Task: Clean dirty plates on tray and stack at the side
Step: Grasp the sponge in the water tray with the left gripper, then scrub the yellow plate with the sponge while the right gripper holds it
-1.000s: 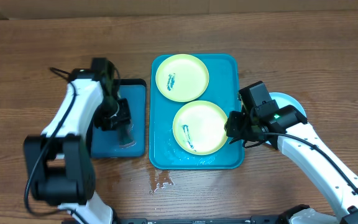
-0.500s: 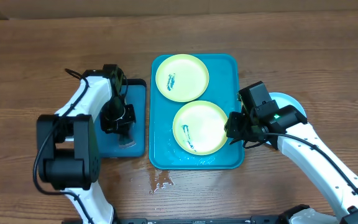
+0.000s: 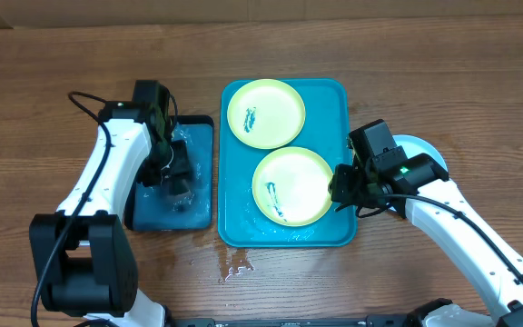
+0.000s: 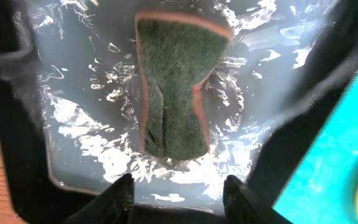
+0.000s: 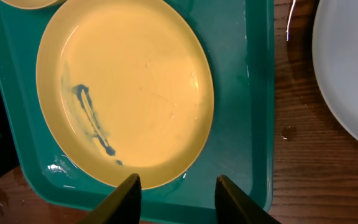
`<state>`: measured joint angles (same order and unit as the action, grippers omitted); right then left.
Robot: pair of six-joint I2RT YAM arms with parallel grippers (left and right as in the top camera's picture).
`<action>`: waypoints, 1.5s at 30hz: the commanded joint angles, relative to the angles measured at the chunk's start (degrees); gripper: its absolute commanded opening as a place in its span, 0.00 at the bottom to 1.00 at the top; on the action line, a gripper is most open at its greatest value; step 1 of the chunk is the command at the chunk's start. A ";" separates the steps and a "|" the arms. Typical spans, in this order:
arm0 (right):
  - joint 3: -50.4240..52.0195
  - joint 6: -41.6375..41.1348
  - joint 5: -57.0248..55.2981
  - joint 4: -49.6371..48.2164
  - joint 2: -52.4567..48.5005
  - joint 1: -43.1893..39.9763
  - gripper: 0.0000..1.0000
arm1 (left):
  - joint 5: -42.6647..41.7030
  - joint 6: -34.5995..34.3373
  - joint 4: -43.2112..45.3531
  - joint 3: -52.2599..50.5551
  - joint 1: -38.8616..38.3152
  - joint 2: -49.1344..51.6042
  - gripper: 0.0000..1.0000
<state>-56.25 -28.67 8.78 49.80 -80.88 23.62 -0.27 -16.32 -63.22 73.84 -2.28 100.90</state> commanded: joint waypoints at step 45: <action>-1.05 -0.81 -4.55 -0.46 -0.31 -0.07 0.41 | 0.48 -1.70 -0.66 5.86 -11.19 -0.70 0.04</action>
<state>-56.25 -28.69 6.76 50.15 -80.88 23.62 1.08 -16.49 -65.58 77.25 -8.43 100.99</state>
